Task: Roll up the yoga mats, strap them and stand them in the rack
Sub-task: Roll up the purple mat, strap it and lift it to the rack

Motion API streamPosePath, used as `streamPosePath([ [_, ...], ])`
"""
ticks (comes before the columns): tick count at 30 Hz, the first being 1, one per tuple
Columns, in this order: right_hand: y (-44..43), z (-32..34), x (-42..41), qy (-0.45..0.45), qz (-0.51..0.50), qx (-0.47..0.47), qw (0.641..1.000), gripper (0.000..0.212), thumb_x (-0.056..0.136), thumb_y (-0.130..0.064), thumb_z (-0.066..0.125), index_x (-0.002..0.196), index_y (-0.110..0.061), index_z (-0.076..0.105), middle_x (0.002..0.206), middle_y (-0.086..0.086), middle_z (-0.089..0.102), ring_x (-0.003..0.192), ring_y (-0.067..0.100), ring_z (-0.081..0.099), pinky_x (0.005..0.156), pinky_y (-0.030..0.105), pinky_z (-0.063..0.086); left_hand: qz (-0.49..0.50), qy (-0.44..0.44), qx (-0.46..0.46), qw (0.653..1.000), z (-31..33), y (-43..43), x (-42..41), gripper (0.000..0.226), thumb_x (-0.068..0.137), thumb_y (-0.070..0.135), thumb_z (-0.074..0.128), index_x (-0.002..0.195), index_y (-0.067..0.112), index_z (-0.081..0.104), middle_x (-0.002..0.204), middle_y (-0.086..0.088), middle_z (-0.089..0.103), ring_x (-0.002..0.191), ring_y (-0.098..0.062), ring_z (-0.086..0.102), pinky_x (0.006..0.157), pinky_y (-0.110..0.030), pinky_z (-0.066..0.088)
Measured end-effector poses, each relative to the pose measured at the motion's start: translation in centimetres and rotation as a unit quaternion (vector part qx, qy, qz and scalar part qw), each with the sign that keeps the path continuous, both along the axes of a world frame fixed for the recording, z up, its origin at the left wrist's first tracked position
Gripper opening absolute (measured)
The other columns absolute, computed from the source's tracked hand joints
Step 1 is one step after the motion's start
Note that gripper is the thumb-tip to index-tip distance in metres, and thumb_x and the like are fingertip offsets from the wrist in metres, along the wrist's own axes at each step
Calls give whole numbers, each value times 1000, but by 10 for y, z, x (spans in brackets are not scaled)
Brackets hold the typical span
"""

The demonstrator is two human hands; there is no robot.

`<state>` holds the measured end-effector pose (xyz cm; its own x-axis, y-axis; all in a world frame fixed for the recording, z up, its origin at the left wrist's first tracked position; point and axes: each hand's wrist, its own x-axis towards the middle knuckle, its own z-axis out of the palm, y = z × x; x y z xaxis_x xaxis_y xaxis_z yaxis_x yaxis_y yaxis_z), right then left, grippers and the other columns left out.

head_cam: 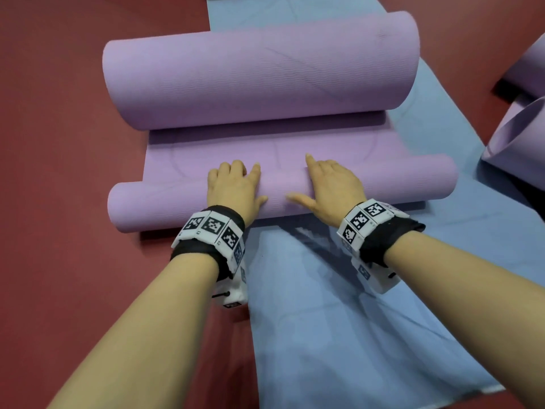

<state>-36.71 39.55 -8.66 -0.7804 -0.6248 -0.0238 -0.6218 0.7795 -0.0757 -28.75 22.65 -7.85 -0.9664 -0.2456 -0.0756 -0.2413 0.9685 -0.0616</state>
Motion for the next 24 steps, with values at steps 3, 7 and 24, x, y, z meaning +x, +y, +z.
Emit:
streamPosePath([
  [3, -2, 0, -12, -15, 18, 28, 999, 99, 65, -71, 66, 135, -8, 35, 136, 10, 48, 128, 25, 42, 109, 39, 27, 4, 30, -18, 999, -2, -1, -7, 56, 96, 40, 44, 143, 14, 29, 128, -10, 52, 114, -32, 47, 100, -40, 24],
  [7, -3, -1, -23, 18, 9, 23, 1000, 86, 62, -61, 74, 130, -15, 48, 147, 12, 32, 137, 27, 28, 110, 42, 20, 8, 65, 27, 998, -12, -4, -11, 35, 98, 32, 39, 129, 16, 45, 137, -10, 47, 127, -28, 39, 102, -39, 19],
  [24, -2, 19, -26, -28, 89, 120, 988, 77, 58, -59, 77, 118, -19, 49, 112, 5, 61, 102, 28, 60, 86, 36, 40, -62, -85, -3, 994, 10, -15, -19, 73, 56, 71, 70, 103, 17, 55, 103, -5, 62, 98, -27, 58, 82, -34, 38],
])
